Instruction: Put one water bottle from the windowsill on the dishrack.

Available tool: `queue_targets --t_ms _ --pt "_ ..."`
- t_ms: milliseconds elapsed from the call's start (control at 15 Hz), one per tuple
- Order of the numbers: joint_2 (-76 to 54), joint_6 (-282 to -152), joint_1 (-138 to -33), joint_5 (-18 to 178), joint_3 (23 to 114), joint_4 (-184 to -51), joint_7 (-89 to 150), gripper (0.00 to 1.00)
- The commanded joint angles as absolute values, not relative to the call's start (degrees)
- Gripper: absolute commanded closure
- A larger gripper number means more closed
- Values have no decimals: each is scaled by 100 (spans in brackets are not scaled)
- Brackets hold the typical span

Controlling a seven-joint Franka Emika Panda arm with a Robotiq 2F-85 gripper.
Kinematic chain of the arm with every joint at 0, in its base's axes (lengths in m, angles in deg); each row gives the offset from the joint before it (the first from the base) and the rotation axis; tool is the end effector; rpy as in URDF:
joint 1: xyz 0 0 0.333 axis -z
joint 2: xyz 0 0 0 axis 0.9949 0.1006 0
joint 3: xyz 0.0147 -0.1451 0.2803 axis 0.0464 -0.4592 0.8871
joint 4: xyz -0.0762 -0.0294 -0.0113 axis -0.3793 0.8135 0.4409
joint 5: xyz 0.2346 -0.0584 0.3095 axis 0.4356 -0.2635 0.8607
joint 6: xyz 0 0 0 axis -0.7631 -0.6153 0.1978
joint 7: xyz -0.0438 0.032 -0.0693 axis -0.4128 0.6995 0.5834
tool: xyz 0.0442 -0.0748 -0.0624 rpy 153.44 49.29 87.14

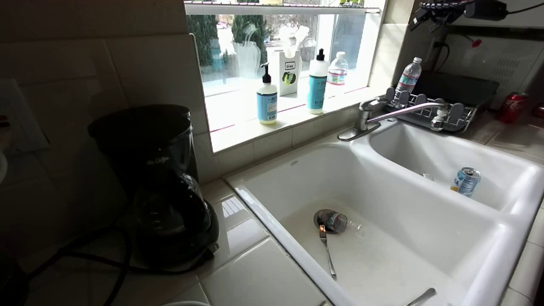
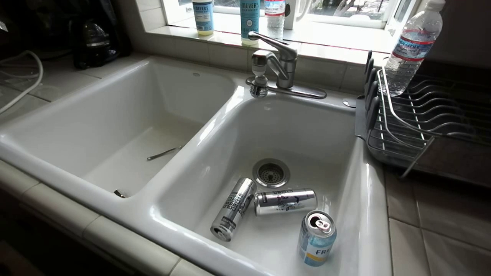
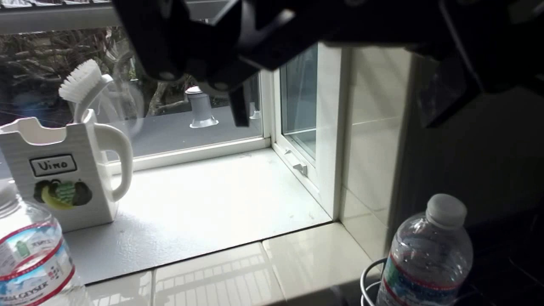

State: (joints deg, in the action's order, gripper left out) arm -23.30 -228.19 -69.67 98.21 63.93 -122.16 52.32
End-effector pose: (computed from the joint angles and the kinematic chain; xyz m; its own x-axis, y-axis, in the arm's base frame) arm 0.5831 -0.2526 0.6355 0.6615 -0.1956 0.7240 -0.2465 -0.9685 -0.0364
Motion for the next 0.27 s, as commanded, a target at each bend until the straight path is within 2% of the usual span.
queue_targets --t_ms 0,200 --pt "-3018 -22578 -7324 10278 6671 -12947 5983 0" --pt "-2861 -22571 -7486 10191 6619 -12690 5841 0"
